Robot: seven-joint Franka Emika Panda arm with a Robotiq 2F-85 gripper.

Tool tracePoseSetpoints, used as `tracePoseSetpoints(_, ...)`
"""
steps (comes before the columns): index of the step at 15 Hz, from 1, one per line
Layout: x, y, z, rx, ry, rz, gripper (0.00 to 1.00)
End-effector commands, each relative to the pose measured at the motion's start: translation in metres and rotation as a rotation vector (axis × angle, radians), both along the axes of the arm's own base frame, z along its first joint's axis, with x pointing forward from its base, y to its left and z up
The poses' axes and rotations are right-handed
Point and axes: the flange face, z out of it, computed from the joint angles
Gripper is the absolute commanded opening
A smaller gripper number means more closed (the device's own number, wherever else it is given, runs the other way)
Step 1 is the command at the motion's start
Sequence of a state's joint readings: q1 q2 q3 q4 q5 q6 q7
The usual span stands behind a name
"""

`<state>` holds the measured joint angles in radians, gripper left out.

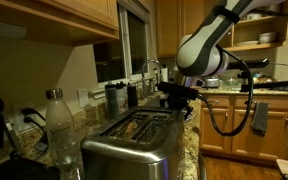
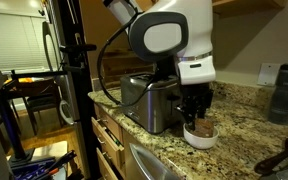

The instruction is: Put the slices of bread in the toaster

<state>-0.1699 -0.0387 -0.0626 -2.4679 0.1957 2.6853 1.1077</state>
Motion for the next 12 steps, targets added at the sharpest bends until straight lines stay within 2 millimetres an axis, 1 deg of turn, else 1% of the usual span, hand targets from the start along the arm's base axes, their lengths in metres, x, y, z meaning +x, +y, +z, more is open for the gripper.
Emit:
tracePoseSetpoints(1, 0.0, 0.002, -0.001, -0.012, -0.018, 0.008, 0.16)
tracePoseSetpoints(2, 0.0, 0.003, -0.001, -0.012, -0.02, 0.011, 0.11)
tracePoseSetpoints(5, 0.002, 0.006, 0.001, -0.016, -0.023, 0.016, 0.04)
tracePoseSetpoints(6, 0.002, 0.007, 0.004, -0.018, -0.026, 0.019, 0.1)
tracePoseSetpoints(9, 0.001, 0.011, 0.016, -0.038, -0.042, 0.028, 0.1)
tracePoseSetpoints(12, 0.0, 0.012, 0.036, -0.08, -0.058, 0.042, 0.1)
